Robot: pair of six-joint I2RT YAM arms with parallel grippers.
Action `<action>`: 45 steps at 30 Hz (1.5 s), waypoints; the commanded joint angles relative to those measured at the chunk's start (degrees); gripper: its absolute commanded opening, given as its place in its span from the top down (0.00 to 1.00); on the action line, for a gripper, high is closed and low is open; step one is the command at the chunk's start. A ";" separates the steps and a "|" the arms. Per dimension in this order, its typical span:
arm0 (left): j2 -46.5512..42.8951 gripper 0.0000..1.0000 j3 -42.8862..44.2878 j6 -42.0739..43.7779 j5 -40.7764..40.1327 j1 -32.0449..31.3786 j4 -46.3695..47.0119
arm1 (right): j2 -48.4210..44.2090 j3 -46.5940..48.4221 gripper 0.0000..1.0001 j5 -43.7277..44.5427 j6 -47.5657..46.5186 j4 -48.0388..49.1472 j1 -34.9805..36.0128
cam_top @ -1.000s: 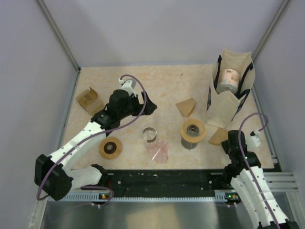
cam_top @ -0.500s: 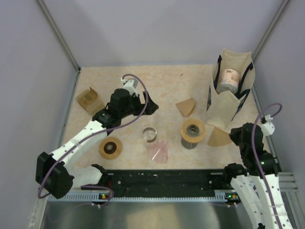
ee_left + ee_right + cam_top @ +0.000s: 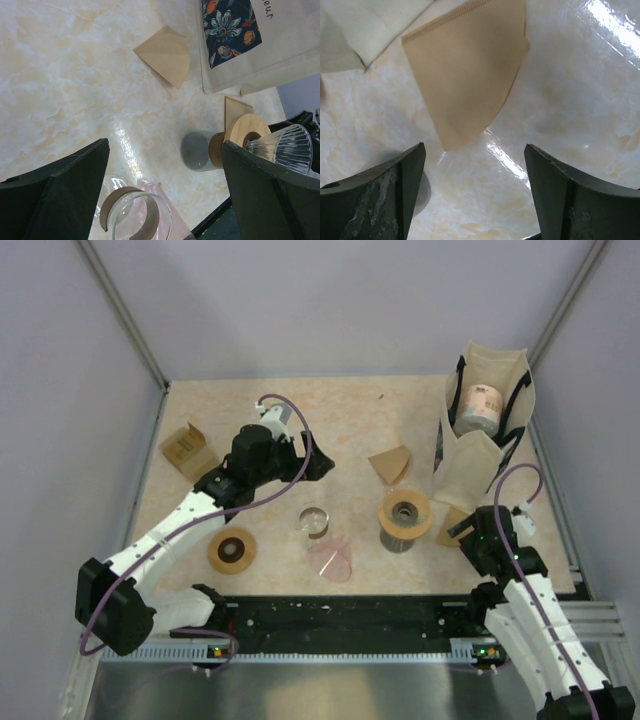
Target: Place the coffee filter in the dripper
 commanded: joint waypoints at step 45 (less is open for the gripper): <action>0.73 0.02 2.08 0.74 1.35 0.15 1.76 | -8.34 -2.79 1.00 4.66 2.36 9.62 -0.60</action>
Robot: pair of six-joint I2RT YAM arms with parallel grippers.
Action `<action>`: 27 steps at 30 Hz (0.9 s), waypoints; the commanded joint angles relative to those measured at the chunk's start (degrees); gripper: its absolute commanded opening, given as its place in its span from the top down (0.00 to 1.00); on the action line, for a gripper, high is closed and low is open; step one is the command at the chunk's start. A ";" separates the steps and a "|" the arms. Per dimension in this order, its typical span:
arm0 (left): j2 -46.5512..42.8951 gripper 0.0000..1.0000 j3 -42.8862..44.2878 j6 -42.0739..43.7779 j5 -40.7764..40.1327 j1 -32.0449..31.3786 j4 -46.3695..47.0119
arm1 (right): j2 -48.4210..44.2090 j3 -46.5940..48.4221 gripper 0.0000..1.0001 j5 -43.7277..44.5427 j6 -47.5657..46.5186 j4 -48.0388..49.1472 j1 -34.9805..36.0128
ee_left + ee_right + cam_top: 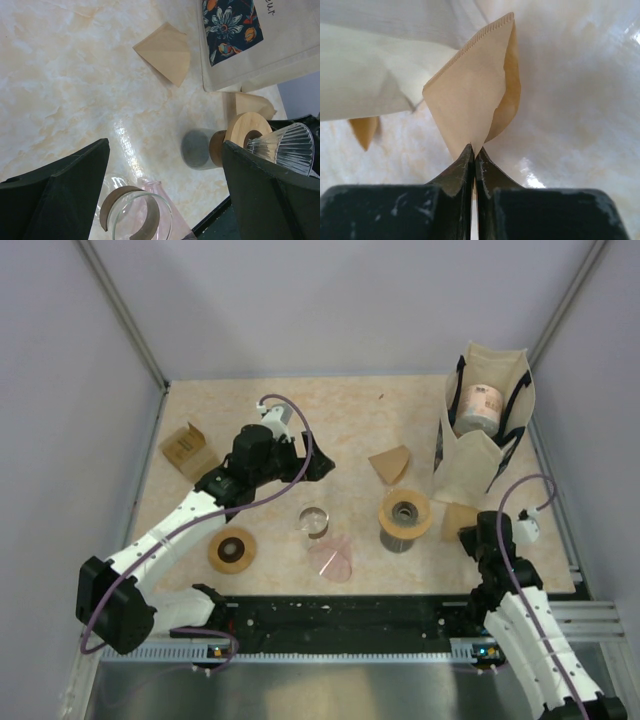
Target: Place the coffee filter in the dripper
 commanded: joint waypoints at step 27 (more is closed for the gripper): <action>-0.04 0.04 8.94 4.48 27.54 -6.00 9.07 | 12.43 39.03 1.00 -67.49 -45.98 17.49 -0.52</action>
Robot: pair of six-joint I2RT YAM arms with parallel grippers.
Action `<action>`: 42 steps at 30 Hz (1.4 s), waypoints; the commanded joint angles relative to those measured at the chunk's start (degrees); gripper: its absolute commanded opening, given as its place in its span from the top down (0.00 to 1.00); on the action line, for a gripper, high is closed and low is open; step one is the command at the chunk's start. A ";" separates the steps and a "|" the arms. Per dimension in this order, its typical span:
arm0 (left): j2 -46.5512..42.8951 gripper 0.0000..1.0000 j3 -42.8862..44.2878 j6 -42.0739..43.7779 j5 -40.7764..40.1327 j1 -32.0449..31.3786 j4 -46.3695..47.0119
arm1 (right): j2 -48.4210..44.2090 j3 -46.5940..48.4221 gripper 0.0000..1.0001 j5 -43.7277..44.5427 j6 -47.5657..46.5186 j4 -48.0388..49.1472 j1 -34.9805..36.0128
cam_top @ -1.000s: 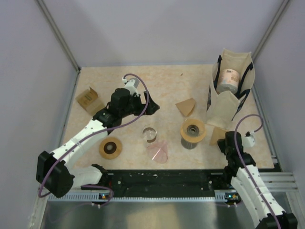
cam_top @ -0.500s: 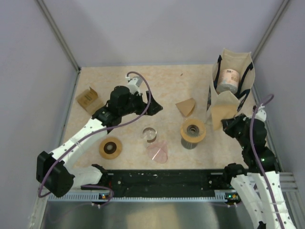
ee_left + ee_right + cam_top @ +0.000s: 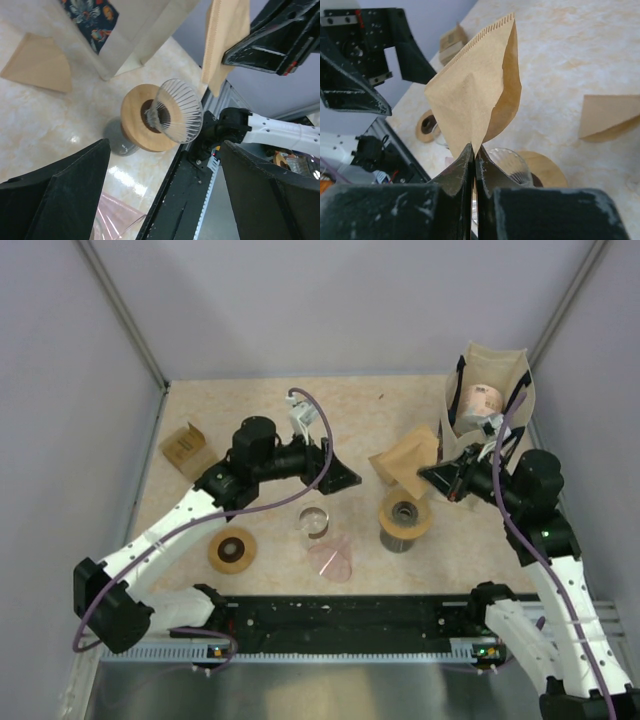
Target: Place the coffee filter in the dripper
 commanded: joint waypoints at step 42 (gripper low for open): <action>-0.66 1.00 -0.46 9.81 23.09 -0.82 18.48 | -4.27 2.55 0.15 6.92 -6.23 0.53 9.33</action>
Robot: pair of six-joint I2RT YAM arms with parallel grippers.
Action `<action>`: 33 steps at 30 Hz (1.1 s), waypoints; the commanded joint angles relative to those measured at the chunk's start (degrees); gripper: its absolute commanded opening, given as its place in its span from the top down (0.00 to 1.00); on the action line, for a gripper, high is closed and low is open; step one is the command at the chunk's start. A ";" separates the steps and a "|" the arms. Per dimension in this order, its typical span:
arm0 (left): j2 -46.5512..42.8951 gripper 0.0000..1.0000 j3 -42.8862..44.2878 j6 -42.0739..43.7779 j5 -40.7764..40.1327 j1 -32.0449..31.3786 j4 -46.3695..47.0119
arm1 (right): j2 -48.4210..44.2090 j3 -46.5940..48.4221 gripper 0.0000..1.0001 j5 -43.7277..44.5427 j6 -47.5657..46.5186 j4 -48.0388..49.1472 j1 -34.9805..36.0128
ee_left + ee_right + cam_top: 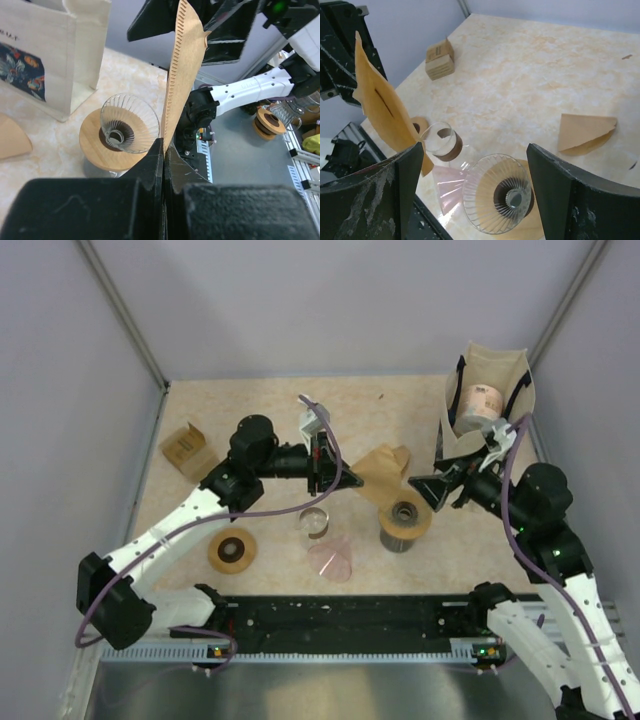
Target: Place the coffee filter in the dripper
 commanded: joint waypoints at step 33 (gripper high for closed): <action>0.91 1.00 0.49 -5.86 10.34 0.05 15.85 | 12.37 -7.02 0.60 -29.74 21.06 39.84 4.28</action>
